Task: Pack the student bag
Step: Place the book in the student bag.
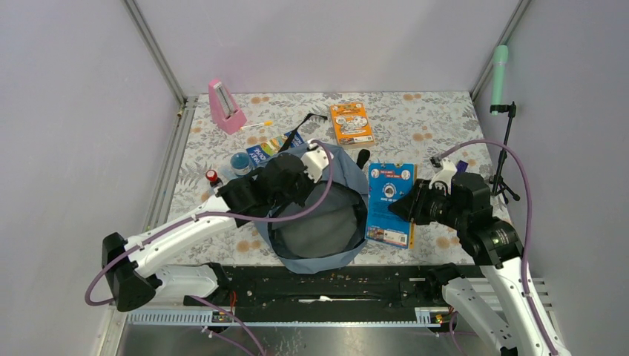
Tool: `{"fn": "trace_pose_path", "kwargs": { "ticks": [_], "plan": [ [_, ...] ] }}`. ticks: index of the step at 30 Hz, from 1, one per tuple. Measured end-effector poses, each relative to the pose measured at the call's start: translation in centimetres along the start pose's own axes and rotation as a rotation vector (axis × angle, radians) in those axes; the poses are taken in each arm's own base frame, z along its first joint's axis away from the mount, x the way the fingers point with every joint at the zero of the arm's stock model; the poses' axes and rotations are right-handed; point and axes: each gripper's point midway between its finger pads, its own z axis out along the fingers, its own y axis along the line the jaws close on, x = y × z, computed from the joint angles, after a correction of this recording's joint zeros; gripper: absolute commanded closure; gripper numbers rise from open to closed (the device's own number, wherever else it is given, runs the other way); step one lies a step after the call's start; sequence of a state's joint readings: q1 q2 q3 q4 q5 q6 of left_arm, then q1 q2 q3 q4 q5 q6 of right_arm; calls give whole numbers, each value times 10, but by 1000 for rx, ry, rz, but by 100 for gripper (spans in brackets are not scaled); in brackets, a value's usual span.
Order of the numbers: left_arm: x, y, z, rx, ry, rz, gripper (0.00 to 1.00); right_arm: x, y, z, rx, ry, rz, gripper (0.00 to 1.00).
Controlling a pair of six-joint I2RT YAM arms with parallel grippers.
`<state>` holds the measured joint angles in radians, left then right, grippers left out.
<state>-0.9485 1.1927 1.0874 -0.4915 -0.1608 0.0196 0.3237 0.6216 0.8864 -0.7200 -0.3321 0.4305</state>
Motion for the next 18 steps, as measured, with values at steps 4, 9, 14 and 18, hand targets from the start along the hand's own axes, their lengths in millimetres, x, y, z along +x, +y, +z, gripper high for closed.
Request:
{"fn": "trace_pose_path", "kwargs": {
  "ticks": [4,9,14,18],
  "plan": [
    [-20,12,-3,-39,-55,-24,100,13,22,0,-117,76,80,100],
    [-31,27,-3,-71,-92,-80,100,39,34,10,-231,186,193,100],
    [-38,36,0,-53,-131,-150,100,66,45,18,-298,300,247,100],
    [-38,38,0,-31,-156,-184,100,80,61,25,-354,371,243,100]
  ]
}}
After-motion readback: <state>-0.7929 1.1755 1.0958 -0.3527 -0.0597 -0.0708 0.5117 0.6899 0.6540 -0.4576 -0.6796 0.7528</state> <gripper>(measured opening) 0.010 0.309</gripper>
